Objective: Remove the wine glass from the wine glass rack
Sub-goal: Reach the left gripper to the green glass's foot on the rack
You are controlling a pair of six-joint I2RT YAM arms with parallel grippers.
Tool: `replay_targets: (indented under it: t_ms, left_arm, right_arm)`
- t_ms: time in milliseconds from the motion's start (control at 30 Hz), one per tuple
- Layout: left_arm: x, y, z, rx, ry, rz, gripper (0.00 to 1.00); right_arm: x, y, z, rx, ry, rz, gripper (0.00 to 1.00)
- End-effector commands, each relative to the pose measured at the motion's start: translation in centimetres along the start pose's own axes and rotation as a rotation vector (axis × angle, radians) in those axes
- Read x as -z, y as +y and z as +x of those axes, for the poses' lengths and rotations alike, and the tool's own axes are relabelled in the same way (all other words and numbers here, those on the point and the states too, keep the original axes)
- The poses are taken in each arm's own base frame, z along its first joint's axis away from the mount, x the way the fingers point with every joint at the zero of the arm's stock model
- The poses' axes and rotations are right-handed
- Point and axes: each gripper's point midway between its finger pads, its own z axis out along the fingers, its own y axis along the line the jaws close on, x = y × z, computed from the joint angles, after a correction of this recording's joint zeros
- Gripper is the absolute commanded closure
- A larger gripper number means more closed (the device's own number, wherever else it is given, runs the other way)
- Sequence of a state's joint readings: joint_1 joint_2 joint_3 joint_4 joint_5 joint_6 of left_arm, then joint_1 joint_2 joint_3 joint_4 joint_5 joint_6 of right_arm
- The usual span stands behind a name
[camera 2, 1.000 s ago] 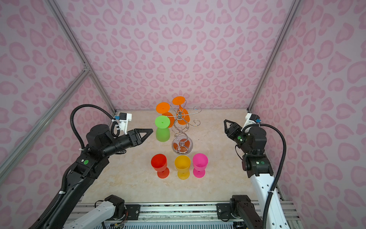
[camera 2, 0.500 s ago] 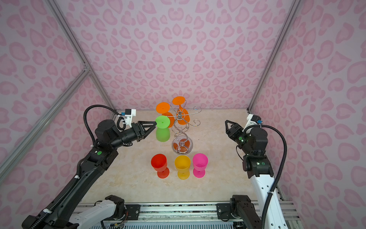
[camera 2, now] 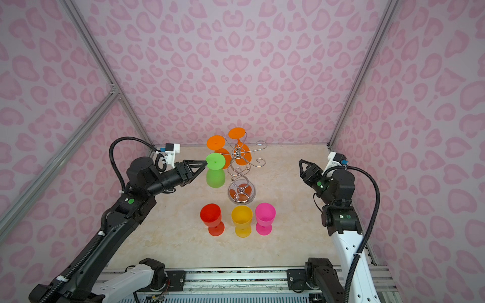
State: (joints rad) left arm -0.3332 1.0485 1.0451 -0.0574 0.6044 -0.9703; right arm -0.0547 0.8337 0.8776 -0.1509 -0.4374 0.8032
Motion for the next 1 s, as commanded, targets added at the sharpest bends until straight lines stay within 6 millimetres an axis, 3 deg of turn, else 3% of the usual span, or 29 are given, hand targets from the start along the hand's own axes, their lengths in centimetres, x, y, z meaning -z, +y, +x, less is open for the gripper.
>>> replay_targets:
  t_ms: [0, 233, 767, 800, 967]
  left_arm:
    - [-0.3, 0.2, -0.4, -0.028, -0.005, -0.009, 0.55]
    - [-1.3, 1.2, -0.4, -0.024, 0.012, -0.026, 0.56]
    - [-2.0, 0.9, -0.7, -0.033, 0.027, -0.014, 0.63]
    - [-2.0, 0.9, -0.7, -0.032, 0.027, -0.014, 0.68]
    - [-2.2, 1.1, -0.6, -0.031, 0.032, -0.017, 0.73]
  right_arm:
    - [-0.1, 0.5, -0.3, 0.002, -0.011, -0.028, 0.46]
    - [0.0, 0.2, -0.3, 0.001, -0.015, -0.017, 0.46]
    - [0.0, -0.2, -0.2, -0.008, -0.017, -0.013, 0.46]
    - [0.0, -0.3, -0.2, -0.008, -0.017, -0.012, 0.46]
    - [0.1, -0.3, -0.2, -0.007, -0.020, -0.011, 0.46]
